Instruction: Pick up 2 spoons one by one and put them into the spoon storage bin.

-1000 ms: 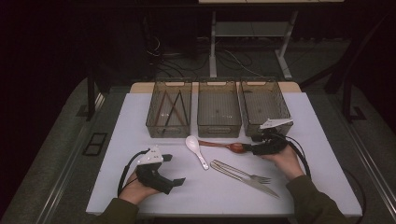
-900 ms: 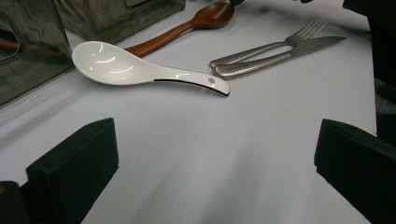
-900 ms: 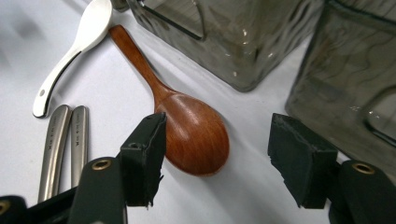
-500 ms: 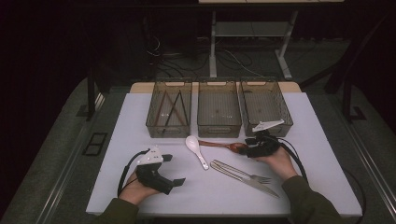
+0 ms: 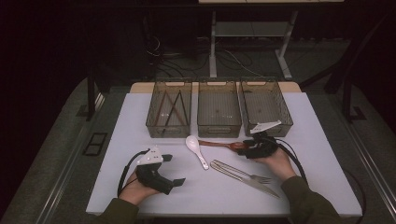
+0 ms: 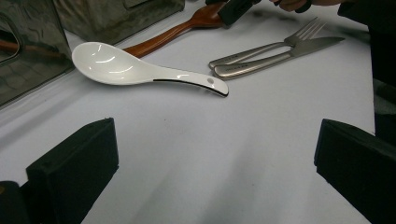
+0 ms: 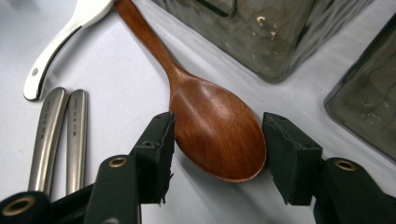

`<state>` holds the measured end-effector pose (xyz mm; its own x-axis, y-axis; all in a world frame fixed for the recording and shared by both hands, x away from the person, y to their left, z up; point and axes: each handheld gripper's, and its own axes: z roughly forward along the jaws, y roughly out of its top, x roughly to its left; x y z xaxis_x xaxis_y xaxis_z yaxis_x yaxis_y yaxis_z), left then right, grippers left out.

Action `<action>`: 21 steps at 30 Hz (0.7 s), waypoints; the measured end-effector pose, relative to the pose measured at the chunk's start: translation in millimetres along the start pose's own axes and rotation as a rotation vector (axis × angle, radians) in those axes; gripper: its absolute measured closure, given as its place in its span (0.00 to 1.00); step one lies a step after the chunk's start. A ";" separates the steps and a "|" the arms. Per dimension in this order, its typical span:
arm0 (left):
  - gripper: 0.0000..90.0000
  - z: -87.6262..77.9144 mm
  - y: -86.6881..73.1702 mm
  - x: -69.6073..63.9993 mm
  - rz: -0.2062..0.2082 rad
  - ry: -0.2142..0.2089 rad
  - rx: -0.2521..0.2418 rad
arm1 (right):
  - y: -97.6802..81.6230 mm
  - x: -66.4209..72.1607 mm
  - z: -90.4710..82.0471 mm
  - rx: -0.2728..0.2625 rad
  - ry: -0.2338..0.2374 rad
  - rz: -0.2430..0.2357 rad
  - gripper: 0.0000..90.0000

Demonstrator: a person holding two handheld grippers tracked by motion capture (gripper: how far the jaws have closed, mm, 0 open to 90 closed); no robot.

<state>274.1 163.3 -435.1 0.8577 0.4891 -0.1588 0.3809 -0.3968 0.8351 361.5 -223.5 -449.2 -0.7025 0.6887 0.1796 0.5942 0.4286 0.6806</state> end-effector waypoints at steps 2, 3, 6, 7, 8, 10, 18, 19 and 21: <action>0.00 0.3 -0.1 0.1 -0.001 0.000 -0.003 | 0.5 -0.9 -0.9 -0.010 0.009 0.014 0.51; 0.00 0.1 0.0 0.1 -0.001 0.000 0.000 | 0.7 -1.8 -1.5 -0.018 0.011 0.016 0.51; 0.00 0.2 0.0 0.0 0.000 0.000 0.001 | 1.6 -2.7 -2.8 -0.033 0.001 0.020 0.53; 0.00 0.5 -0.2 -0.1 -0.002 0.000 -0.003 | 1.5 -3.2 -2.4 -0.032 -0.004 0.014 0.54; 0.00 0.4 -0.1 -0.1 -0.001 -0.001 -0.002 | 1.4 -2.8 -2.0 -0.025 -0.008 0.017 0.55; 0.00 0.3 -0.1 0.0 0.000 -0.001 -0.002 | 0.5 -3.1 -0.1 -0.018 -0.007 0.005 0.56; 0.00 0.1 0.0 -0.1 0.000 -0.001 0.000 | 0.7 1.5 0.6 0.013 0.002 -0.030 0.65; 0.00 0.1 0.0 -0.2 0.001 -0.001 0.000 | 0.8 2.0 0.4 0.016 0.007 -0.032 0.67; 0.00 0.1 0.0 -0.1 0.000 -0.001 0.000 | 0.9 2.7 0.7 0.020 0.017 -0.041 0.69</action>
<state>274.0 163.2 -435.2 0.8579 0.4886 -0.1591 0.3810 -0.3971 0.8350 360.4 -220.9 -448.6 -0.7327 0.6605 0.1639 0.5724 0.4678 0.6735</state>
